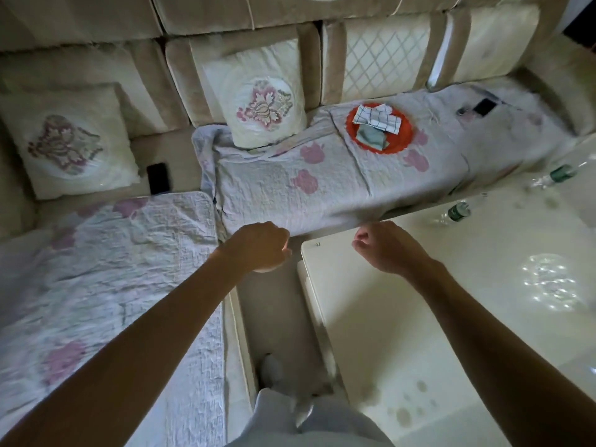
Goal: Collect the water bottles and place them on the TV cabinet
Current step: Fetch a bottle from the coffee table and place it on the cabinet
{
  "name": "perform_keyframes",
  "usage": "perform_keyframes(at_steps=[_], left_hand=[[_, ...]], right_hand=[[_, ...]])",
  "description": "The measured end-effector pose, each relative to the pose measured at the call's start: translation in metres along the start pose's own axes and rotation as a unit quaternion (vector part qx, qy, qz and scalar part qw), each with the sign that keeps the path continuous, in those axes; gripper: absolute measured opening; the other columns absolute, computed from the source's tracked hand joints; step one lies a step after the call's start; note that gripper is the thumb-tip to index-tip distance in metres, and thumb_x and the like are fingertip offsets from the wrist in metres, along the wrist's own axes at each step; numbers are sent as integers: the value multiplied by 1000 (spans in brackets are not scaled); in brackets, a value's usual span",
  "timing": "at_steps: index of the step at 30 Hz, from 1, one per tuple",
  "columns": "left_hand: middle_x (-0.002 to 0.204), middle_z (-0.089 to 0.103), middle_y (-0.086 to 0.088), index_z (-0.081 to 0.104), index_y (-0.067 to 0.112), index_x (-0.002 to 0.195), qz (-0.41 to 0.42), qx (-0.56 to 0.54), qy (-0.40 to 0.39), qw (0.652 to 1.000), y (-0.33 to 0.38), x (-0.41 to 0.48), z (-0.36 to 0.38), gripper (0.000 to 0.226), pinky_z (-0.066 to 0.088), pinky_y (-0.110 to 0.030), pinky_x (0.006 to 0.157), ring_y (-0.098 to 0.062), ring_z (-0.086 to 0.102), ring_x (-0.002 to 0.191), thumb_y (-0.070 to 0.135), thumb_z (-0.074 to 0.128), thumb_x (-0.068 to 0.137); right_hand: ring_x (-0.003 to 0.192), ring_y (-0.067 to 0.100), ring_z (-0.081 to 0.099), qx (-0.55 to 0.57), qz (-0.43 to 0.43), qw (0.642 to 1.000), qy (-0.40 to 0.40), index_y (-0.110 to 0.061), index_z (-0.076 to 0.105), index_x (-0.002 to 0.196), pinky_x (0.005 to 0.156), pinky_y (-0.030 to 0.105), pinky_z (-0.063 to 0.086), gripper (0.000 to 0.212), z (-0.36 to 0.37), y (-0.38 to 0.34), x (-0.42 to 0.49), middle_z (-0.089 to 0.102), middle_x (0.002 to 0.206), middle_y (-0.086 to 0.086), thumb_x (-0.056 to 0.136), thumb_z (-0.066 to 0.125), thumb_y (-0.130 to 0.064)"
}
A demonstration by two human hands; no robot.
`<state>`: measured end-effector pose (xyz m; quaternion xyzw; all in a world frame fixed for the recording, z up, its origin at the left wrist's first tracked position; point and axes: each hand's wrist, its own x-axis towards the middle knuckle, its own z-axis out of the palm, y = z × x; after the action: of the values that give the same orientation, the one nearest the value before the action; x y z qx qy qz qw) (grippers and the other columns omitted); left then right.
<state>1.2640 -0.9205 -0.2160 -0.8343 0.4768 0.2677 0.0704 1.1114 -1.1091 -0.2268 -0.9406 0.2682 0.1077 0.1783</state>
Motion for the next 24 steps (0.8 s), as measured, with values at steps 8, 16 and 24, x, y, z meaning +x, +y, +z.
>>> perform_keyframes(at_steps=[8,16,24], left_hand=[[116,63,-6,59,18,115,80,39,-7,996,10,72,-50,30,49,-39,89,-25,60,104,36,42,98],[130,59,-5,55,17,127,121,73,-23,990,39,152,-109,39,42,-36,99,-24,55,118,41,39,102],[113,67,-2,63,17,117,181,88,-9,979,101,240,-154,32,43,-21,79,-16,63,95,37,43,101]], right_hand=[[76,27,65,43,90,995,30,-1,67,85,72,37,55,26,-24,33,29,70,81,11,86,52,-23],[70,29,61,52,113,991,45,3,63,76,66,35,50,27,-53,86,82,67,75,13,90,51,-17],[80,28,65,115,217,967,71,-5,67,90,76,40,55,27,-77,160,108,70,89,12,92,53,-28]])
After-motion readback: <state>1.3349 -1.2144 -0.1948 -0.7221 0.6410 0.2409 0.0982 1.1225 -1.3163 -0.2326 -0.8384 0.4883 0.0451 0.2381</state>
